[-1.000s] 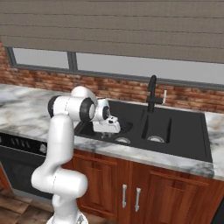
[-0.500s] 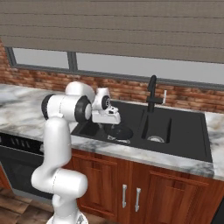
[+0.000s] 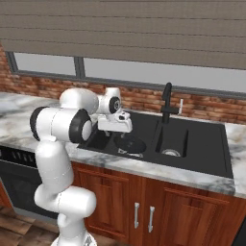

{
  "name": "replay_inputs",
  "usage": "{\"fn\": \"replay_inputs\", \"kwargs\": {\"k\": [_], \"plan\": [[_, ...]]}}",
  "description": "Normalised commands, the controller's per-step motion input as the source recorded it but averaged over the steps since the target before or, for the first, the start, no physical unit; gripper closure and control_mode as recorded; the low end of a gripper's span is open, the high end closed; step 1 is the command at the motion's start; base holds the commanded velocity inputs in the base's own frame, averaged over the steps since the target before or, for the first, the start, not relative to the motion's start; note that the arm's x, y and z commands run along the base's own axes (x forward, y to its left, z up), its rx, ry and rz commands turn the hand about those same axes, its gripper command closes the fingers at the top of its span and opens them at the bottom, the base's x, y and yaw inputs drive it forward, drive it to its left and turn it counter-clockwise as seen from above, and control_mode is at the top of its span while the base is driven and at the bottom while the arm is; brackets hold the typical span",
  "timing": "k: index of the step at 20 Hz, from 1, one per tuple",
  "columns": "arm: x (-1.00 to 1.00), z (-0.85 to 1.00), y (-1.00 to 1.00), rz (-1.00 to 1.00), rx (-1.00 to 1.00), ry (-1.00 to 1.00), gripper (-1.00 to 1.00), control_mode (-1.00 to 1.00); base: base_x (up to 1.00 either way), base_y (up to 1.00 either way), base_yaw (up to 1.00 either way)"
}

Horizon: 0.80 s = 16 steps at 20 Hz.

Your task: Move the pot and pan from the stove into the sink.

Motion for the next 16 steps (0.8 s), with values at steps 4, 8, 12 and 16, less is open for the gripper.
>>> {"fn": "replay_inputs", "kwargs": {"k": [4, 8, 12, 16], "plan": [[-1.0, 0.5, -0.1, 0.03, 0.06, -0.06, -1.0, -1.0, 0.0, 0.0, 0.0], [-1.0, 0.46, -0.02, 0.04, 0.05, -0.11, -1.0, -1.0, 0.0, 0.0, 0.0], [-0.86, 0.39, 0.0, 0.04, 0.02, -0.22, -1.0, -1.0, 0.0, 0.0, 0.0], [-0.7, 0.32, 0.0, 0.04, 0.0, -0.37, -1.0, -1.0, 0.0, 0.0, 0.0]]}}
